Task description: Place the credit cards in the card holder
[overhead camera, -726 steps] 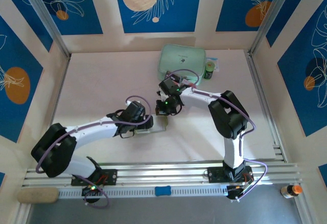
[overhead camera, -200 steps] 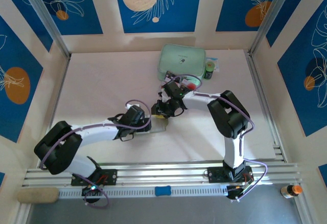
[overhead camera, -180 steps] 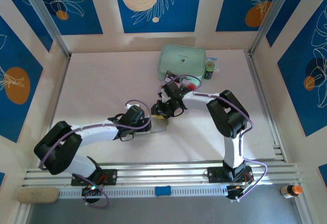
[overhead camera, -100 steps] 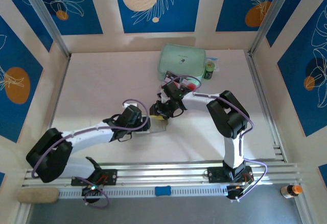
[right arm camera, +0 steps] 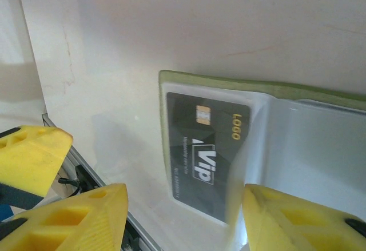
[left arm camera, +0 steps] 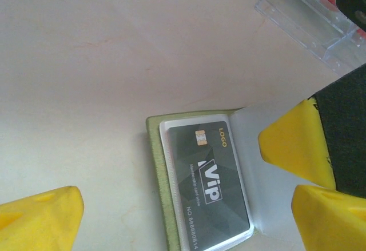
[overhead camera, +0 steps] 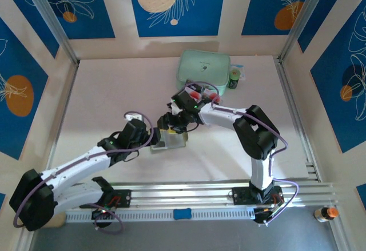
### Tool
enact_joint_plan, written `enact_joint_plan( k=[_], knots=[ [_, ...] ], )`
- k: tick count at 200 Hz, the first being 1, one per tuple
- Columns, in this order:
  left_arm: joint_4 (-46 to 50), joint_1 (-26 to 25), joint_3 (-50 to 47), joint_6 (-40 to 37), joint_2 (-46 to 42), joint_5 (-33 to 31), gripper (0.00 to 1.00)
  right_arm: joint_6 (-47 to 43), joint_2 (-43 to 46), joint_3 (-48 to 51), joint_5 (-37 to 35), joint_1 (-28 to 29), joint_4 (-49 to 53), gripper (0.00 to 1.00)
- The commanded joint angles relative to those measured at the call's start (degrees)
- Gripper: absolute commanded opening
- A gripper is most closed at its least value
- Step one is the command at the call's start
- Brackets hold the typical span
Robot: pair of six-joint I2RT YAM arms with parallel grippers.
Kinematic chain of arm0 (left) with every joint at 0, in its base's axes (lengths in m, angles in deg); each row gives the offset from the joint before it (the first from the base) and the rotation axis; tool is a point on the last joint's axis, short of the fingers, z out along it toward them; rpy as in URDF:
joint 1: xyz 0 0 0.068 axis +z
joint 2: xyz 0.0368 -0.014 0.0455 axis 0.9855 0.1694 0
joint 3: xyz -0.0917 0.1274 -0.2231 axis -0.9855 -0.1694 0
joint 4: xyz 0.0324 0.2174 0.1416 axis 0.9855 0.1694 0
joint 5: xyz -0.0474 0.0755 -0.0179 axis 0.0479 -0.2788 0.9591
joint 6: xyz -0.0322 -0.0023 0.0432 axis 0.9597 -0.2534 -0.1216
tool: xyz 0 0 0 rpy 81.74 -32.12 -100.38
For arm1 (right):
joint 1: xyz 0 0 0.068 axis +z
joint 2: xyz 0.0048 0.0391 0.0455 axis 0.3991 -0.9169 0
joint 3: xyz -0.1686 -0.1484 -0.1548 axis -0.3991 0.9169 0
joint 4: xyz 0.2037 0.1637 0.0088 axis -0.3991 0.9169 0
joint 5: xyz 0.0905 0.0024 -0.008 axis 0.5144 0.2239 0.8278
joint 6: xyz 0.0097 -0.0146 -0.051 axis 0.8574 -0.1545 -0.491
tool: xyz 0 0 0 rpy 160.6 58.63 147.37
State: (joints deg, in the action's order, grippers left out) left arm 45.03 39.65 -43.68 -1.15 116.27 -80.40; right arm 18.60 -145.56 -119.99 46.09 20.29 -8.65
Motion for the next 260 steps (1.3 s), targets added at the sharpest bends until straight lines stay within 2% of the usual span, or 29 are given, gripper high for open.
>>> enact_joint_plan(
  k=[1,71,124,260],
  knots=[
    [1.95,0.89,-0.95,0.03,-2.07,-1.63,0.94,1.03,-2.31,-2.89,0.74,1.74,2.1,0.55],
    [3.95,1.99,-2.09,0.21,-6.03,-2.07,0.94,3.5,-9.86,-8.66,1.03,3.45,2.49,0.56],
    [3.09,2.47,-2.79,0.12,-5.52,-1.36,0.94,5.09,-10.37,-7.66,2.27,3.13,0.92,0.56],
    [-6.61,2.54,-2.32,-1.53,8.98,3.29,0.94,6.63,-5.53,-5.97,1.66,-0.56,-0.2,0.55]
  ],
)
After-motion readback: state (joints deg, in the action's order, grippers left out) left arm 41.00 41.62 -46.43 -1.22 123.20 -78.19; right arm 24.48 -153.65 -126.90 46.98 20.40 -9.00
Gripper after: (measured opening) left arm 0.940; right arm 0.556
